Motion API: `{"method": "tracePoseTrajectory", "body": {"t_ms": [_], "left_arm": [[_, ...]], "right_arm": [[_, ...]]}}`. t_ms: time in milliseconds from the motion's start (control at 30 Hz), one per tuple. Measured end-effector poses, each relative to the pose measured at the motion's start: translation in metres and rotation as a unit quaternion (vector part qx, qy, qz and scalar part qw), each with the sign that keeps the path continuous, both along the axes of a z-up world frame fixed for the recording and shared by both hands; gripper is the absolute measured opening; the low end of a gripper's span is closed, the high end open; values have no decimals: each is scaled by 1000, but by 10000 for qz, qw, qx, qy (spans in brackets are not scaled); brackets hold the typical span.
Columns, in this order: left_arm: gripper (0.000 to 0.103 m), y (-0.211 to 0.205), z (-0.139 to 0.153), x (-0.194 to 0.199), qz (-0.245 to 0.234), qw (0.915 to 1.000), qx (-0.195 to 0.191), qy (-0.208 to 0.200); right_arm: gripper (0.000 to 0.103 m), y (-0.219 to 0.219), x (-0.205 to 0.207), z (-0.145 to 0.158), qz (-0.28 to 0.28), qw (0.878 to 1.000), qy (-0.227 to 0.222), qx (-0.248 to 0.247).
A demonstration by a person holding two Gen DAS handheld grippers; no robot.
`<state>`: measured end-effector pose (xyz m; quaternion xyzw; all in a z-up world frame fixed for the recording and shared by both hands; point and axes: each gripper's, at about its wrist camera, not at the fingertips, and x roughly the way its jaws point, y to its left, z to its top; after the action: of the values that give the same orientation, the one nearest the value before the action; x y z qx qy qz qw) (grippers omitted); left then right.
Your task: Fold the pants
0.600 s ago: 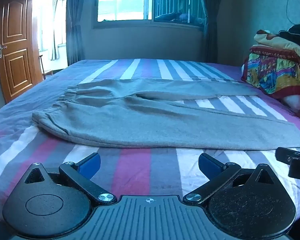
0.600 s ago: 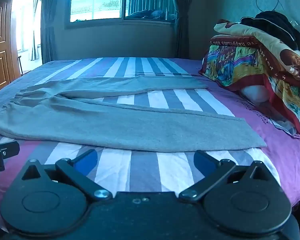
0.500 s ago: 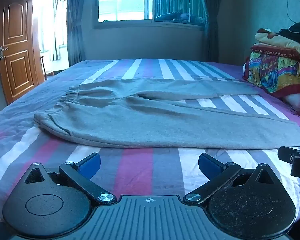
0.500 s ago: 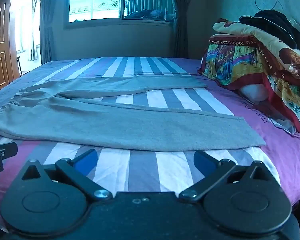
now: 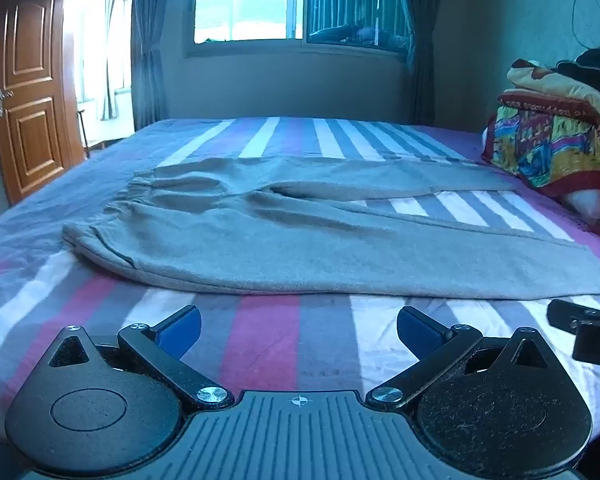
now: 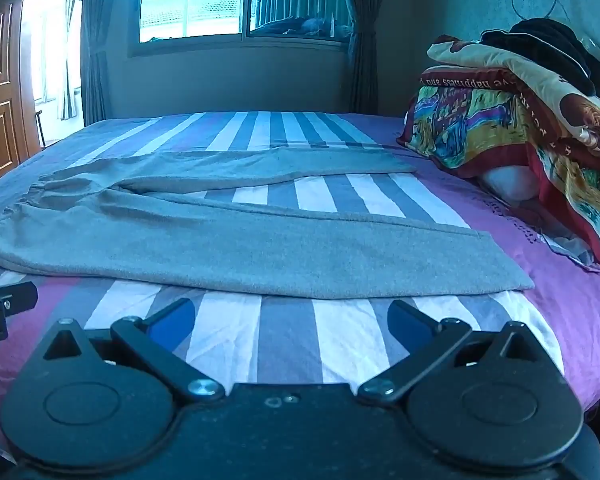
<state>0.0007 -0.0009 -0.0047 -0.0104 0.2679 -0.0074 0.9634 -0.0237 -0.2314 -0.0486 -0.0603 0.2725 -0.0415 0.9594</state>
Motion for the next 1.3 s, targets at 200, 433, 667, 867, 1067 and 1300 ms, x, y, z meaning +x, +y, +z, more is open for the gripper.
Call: {"method": "tracePoseTrajectory", "body": {"t_ms": [200, 433, 667, 867, 1067, 1300], "left_arm": [[103, 0, -1, 1, 13, 10000, -8, 64], [103, -1, -2, -2, 7, 10000, -21, 62], [103, -2, -2, -2, -11, 10000, -27, 60], [103, -3, -2, -3, -44, 10000, -30, 66], [103, -6, 0, -3, -65, 10000, -25, 69], [103, -7, 1, -4, -76, 10000, -33, 52]], "right_arm": [[103, -1, 0, -1, 5, 10000, 8, 18], [103, 0, -1, -1, 11, 10000, 20, 13], [103, 0, -1, -1, 2, 10000, 20, 1], [103, 0, -1, 0, 7, 10000, 21, -6], [103, 1, -1, -1, 16, 10000, 28, 6], [103, 1, -2, 0, 31, 10000, 19, 15]]}}
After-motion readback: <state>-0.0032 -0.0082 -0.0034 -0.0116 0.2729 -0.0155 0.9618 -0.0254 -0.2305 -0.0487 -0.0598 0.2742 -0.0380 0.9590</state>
